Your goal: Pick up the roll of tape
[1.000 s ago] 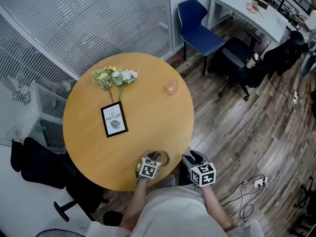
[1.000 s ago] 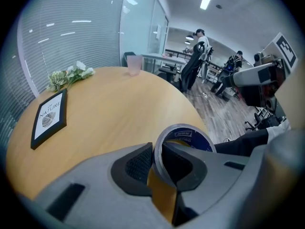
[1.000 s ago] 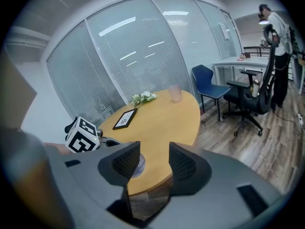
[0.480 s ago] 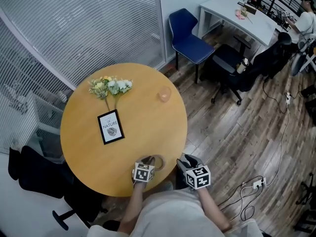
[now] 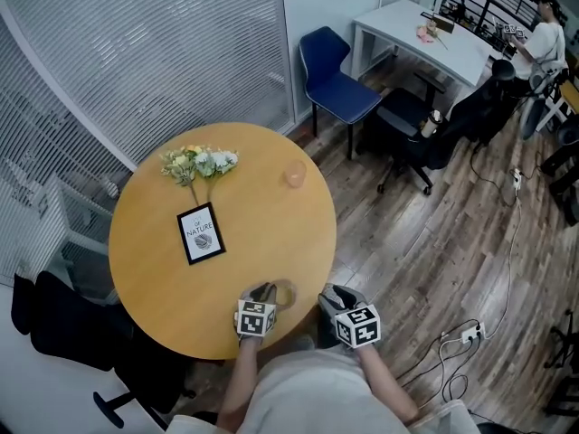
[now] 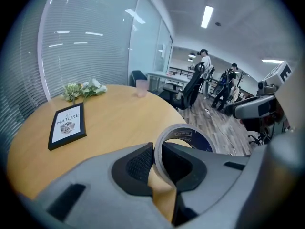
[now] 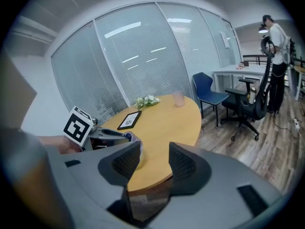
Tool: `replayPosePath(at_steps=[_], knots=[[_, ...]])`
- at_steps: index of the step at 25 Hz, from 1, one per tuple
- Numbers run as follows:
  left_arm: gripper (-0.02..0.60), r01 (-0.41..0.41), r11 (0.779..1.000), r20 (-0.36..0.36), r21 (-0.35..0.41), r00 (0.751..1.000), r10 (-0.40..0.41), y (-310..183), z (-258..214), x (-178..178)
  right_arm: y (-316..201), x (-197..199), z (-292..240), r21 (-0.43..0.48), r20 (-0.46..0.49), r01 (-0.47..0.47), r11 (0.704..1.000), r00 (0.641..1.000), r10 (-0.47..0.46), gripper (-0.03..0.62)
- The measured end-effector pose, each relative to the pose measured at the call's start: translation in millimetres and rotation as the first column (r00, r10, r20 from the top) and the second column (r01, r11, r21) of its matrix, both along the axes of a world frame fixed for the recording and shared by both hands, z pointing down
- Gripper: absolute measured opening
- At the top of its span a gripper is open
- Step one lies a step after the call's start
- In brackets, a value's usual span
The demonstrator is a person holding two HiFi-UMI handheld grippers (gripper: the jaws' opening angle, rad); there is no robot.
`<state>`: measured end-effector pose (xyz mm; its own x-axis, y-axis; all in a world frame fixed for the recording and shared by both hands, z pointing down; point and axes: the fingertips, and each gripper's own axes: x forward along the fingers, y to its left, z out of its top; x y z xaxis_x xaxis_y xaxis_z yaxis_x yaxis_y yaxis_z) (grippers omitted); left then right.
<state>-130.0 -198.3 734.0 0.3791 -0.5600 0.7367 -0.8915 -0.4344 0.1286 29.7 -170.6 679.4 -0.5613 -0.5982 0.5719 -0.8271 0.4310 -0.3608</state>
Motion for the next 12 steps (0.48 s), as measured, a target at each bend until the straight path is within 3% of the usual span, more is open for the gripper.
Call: replayPosePath(at_steps=[12], knots=[[0.06, -0.005, 0.986, -0.042, 0.164, 0.999, 0.013, 25, -57, 5, 50, 0, -12, 0.032, -0.021, -0.035, 0.999, 0.999, 0.036, 0.181]])
